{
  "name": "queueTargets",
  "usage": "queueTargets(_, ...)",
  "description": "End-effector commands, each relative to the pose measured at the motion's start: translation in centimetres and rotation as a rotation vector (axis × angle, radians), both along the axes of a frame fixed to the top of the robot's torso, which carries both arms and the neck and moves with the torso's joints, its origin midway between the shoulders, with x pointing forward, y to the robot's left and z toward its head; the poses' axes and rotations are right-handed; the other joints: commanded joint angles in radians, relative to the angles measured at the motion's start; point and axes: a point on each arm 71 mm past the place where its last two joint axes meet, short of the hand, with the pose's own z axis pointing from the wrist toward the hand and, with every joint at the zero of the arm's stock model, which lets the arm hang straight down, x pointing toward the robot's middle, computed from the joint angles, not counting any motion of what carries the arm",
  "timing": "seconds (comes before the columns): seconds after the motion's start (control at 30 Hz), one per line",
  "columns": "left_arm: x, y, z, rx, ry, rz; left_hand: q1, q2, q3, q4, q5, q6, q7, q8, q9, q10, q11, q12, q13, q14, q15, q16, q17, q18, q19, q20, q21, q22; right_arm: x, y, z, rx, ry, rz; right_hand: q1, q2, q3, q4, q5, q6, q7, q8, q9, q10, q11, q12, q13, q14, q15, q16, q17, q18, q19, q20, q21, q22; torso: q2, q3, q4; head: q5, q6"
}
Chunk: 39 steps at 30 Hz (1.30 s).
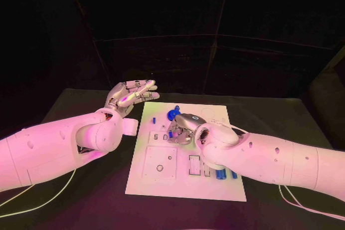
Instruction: Assemble the parts on the task board
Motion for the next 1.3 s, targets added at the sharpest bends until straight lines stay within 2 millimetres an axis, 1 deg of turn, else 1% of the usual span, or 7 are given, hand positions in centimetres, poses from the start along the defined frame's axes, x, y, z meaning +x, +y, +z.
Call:
queueTargets(0.03, 0.0, -0.1, 0.2, -0.005, -0.008, -0.010, 0.007, -0.002, 0.000, -0.004, -0.001, 0.003, 0.002, -0.005, -0.002, 0.002, 0.003, -0.003, -0.002, 0.002, 0.002, -0.006, -0.001, 0.014, 0.006, 0.002, 0.000, -0.001, 0.0, -0.1, -0.2, -0.020, 0.005, -0.010, -0.001, -0.011, -0.009, 0.000, -0.002, -0.011, 0.001, -0.006, 0.000, -0.007, 0.002, -0.005, -0.002, 0.064, 0.007, -0.005, 0.065, -0.009, -0.003, 0.005, -0.004, 0.061, 0.000, -0.0004, 0.0009, 0.000, -0.001)
queueTargets(0.57, 0.0, -0.1, 0.1, -0.004, -0.006, -0.009, 0.007, -0.002, 0.000, -0.004, -0.001, 0.003, 0.002, -0.005, -0.002, 0.002, 0.003, -0.003, -0.002, 0.002, 0.002, -0.006, -0.001, 0.014, 0.006, 0.002, 0.000, -0.001, -0.1, 0.0, -0.1, -0.007, -0.007, -0.005, -0.003, -0.019, -0.029, 0.008, -0.003, -0.029, 0.004, -0.007, 0.002, -0.014, 0.006, -0.009, -0.005, 0.064, 0.011, -0.007, 0.064, -0.008, -0.006, 0.008, -0.007, 0.057, 0.000, 0.0002, -0.0004, 0.000, -0.002)
queueTargets(0.67, 0.0, -0.1, 0.1, -0.004, -0.006, -0.009, 0.007, -0.002, 0.000, -0.004, -0.001, 0.003, 0.002, -0.005, -0.002, 0.002, 0.003, -0.003, -0.002, 0.002, 0.002, -0.006, -0.001, 0.014, 0.006, 0.002, 0.000, -0.001, -0.2, 0.1, 0.2, 0.016, -0.025, 0.000, -0.006, -0.025, -0.043, 0.013, 0.000, -0.039, 0.006, -0.008, 0.002, -0.015, 0.008, -0.008, -0.004, 0.064, 0.012, -0.007, 0.064, -0.008, -0.006, 0.010, -0.007, 0.057, 0.000, 0.0000, 0.0000, -0.001, -0.002)
queueTargets(0.73, 0.0, -0.1, 0.1, -0.004, -0.006, -0.009, 0.007, -0.002, 0.000, -0.004, -0.001, 0.003, 0.002, -0.005, -0.002, 0.002, 0.003, -0.003, -0.002, 0.002, 0.002, -0.006, -0.001, 0.014, 0.006, 0.002, 0.000, -0.001, -0.3, 0.2, 0.4, 0.041, -0.047, 0.006, -0.010, -0.034, -0.062, 0.021, 0.007, -0.058, 0.009, -0.010, 0.001, -0.014, 0.011, -0.004, -0.001, 0.064, 0.014, -0.007, 0.065, -0.008, -0.006, 0.011, -0.007, 0.058, 0.000, -0.0001, 0.0001, -0.002, -0.001)
queueTargets(0.93, 0.0, -0.1, 0.1, -0.004, -0.006, -0.010, 0.007, -0.002, 0.000, -0.006, -0.002, 0.001, 0.003, -0.007, -0.002, 0.001, 0.004, -0.005, -0.002, 0.001, 0.002, -0.007, -0.002, 0.014, 0.005, 0.003, 0.000, -0.002, -0.6, 0.2, 1.0, 0.097, -0.098, 0.019, -0.004, -0.043, -0.121, 0.047, 0.016, -0.097, 0.019, -0.007, 0.002, -0.019, 0.019, -0.003, -0.002, 0.064, 0.022, -0.009, 0.063, -0.008, -0.006, 0.018, -0.008, 0.058, 0.000, 0.0007, 0.0005, -0.002, 0.001)
queueTargets(1.1, 0.0, -0.1, 0.1, -0.003, -0.005, -0.009, 0.007, -0.002, 0.000, -0.006, -0.002, 0.001, 0.003, -0.007, -0.002, 0.001, 0.004, -0.005, -0.002, 0.001, 0.003, -0.007, -0.002, 0.014, 0.005, 0.003, -0.001, -0.002, -0.7, -0.1, 1.4, 0.130, -0.130, 0.020, 0.008, -0.039, -0.152, 0.062, 0.028, -0.102, 0.020, -0.003, 0.003, -0.020, 0.021, -0.001, -0.001, 0.064, 0.023, -0.010, 0.063, -0.008, -0.006, 0.021, -0.009, 0.058, 0.000, 0.0006, 0.0007, -0.001, 0.001)
queueTargets(1.3, 0.1, 0.0, 0.1, -0.002, -0.002, -0.009, 0.009, -0.003, 0.001, -0.009, -0.001, 0.001, 0.002, -0.008, -0.002, 0.000, 0.003, -0.005, -0.002, 0.001, 0.002, -0.008, -0.002, 0.014, 0.005, 0.003, -0.001, -0.002, -1.2, -0.5, 1.8, 0.153, -0.153, 0.033, 0.020, -0.031, -0.161, 0.066, 0.033, -0.100, 0.019, 0.000, 0.004, -0.019, 0.020, 0.001, 0.001, 0.064, 0.023, -0.009, 0.064, -0.008, -0.005, 0.021, -0.009, 0.059, -0.001, 0.0004, -0.0011, -0.003, 0.009)
